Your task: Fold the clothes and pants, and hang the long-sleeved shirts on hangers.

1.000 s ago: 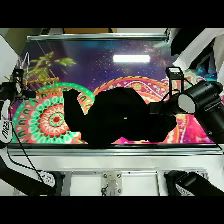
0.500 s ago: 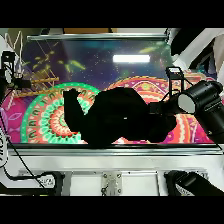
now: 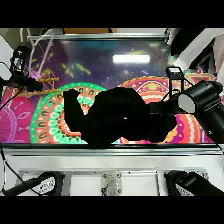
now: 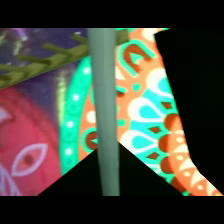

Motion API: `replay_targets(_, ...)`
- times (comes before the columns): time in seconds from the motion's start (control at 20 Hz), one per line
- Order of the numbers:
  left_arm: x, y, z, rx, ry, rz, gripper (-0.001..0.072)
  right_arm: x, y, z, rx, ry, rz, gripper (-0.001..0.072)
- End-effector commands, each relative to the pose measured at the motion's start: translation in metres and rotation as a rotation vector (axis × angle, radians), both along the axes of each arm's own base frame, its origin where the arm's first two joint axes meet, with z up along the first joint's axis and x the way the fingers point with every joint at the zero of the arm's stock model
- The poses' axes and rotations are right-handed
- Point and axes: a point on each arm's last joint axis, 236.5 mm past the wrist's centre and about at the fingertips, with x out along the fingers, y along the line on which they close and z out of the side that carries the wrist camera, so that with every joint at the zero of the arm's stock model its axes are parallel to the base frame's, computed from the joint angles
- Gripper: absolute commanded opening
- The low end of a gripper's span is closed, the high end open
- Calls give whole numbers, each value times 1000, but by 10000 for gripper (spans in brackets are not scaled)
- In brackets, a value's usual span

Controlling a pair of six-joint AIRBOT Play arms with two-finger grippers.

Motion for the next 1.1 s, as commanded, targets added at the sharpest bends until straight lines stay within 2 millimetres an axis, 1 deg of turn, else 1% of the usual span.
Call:
replay_targets(0.0,-52,-94,18,-167,0,-475,20,0,0,0,-1,1,0,21)
replay_targets(0.05,-68,-98,17,-166,23,-520,20,0,0,0,0,1,0,22)
replay_targets(0.1,-79,-99,15,-164,38,-524,20,0,0,0,-1,1,0,22)
replay_targets(0.15,-83,-96,14,-146,25,-514,20,0,0,0,-1,1,0,21)
replay_targets(0.2,-84,-97,16,-147,-5,-506,20,0,0,0,0,1,0,22)
replay_targets(0.3,-91,-98,13,-140,-29,-501,20,0,0,0,-1,1,0,21)
replay_targets(0.35,-98,-98,8,-120,-27,-539,19,0,0,0,-1,1,0,21)
replay_targets(0.45,-121,-100,-5,-72,12,-705,19,0,0,0,0,1,0,21)
replay_targets(0.55,-150,-114,-11,-161,83,-809,19,0,0,0,0,1,0,21)
replay_targets(0.65,-181,-132,-5,-319,171,-889,19,0,0,0,-1,1,0,22)
replay_targets(0.75,-208,-137,-2,-409,295,-954,19,0,0,0,-1,1,-1,21)
replay_targets(0.85,-209,-139,-7,-414,326,-977,19,0,0,0,0,1,0,21)
replay_targets(1.05,-212,-153,-15,-428,373,-1043,19,0,0,0,-1,1,0,21)
